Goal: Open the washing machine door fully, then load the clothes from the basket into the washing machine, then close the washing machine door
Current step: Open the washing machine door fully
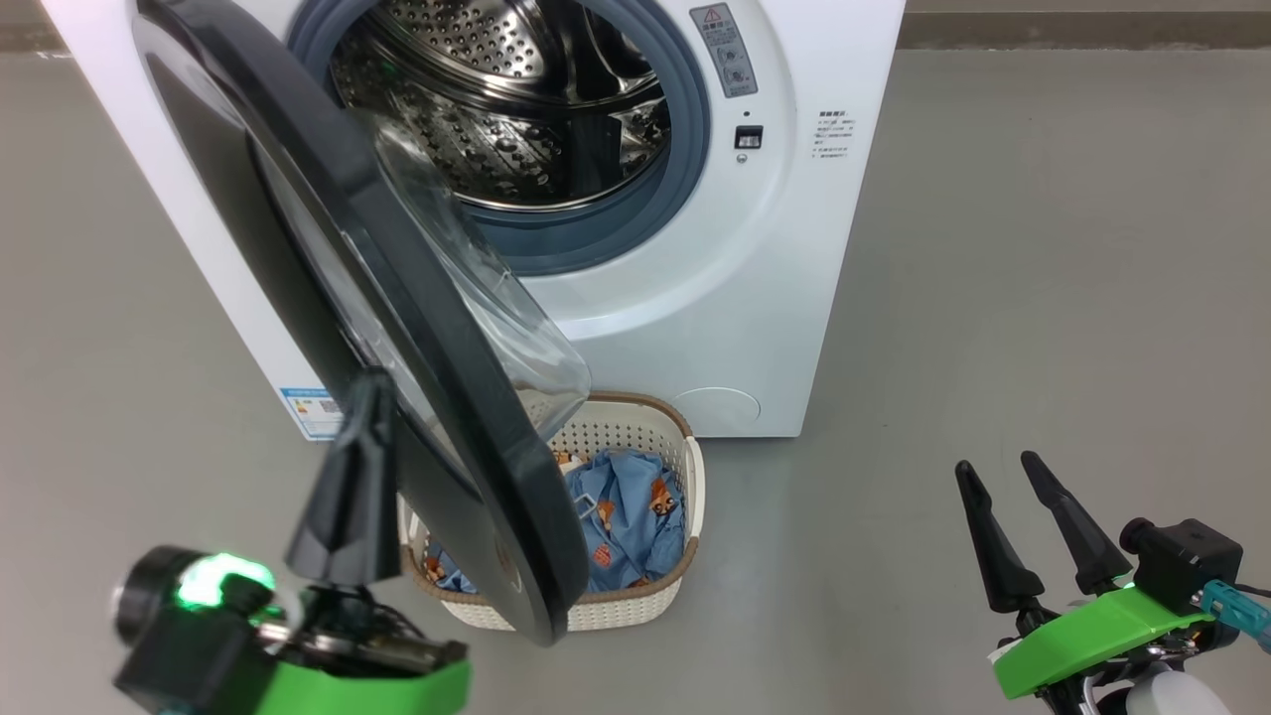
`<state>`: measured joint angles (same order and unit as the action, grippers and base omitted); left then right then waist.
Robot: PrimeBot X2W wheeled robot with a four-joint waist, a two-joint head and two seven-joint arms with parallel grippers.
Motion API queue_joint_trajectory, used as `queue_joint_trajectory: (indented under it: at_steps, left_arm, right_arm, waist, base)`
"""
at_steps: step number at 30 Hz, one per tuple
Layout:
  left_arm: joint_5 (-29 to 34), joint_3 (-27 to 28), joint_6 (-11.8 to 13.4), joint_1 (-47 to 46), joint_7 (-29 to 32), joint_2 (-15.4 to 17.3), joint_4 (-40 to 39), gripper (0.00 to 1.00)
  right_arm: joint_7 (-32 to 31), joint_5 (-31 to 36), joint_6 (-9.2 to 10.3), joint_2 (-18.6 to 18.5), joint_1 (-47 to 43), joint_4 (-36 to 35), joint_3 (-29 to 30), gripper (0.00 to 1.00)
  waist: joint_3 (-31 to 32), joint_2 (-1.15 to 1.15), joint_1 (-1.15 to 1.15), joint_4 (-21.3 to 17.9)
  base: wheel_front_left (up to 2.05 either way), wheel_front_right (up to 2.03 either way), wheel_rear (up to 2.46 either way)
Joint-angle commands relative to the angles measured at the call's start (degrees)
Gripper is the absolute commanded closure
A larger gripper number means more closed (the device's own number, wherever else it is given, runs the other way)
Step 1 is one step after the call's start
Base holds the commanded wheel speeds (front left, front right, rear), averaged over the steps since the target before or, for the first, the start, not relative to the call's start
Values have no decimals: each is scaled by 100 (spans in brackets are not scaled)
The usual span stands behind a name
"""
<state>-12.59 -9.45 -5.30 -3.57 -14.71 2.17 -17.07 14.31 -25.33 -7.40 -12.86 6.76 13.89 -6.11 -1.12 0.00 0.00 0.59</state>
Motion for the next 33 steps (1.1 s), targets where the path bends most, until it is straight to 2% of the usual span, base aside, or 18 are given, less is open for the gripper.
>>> queue_joint_trajectory:
  at_steps: [1, 8, 13, 23, 33]
  left_arm:
    - [32, 1, -12, -223, -29, 71, -283, 100]
    - [-194, -966, -98, -216, 82, 71, -329, 100]
    - [-479, -1338, -96, -238, 294, 71, 69, 100]
    - [-931, -1372, -3, -296, 354, 71, 1118, 100]
    - [-1147, -1211, 100, -381, 214, 71, 1831, 100]
  right_arm:
    - [69, 26, -9, -41, 91, -142, -116, 0]
    - [69, 23, -9, 7, 120, -152, -167, 0]
    - [69, 14, -9, 53, 175, -156, -220, 0]
    - [69, 5, -9, 97, 253, -129, -267, 0]
    - [69, -6, -9, 108, 264, -113, -233, 0]
  waist:
    - [-7, 0, 0, -20]
    - [-42, 0, 0, -123]
    - [-106, 0, 0, -286]
    - [-252, 0, 0, -596]
    - [-288, 0, 0, -603]
  base:
    - [0, 0, 0]
    - [0, 0, 0]
    - [0, 0, 0]
    - [0, 0, 0]
    - [0, 0, 0]
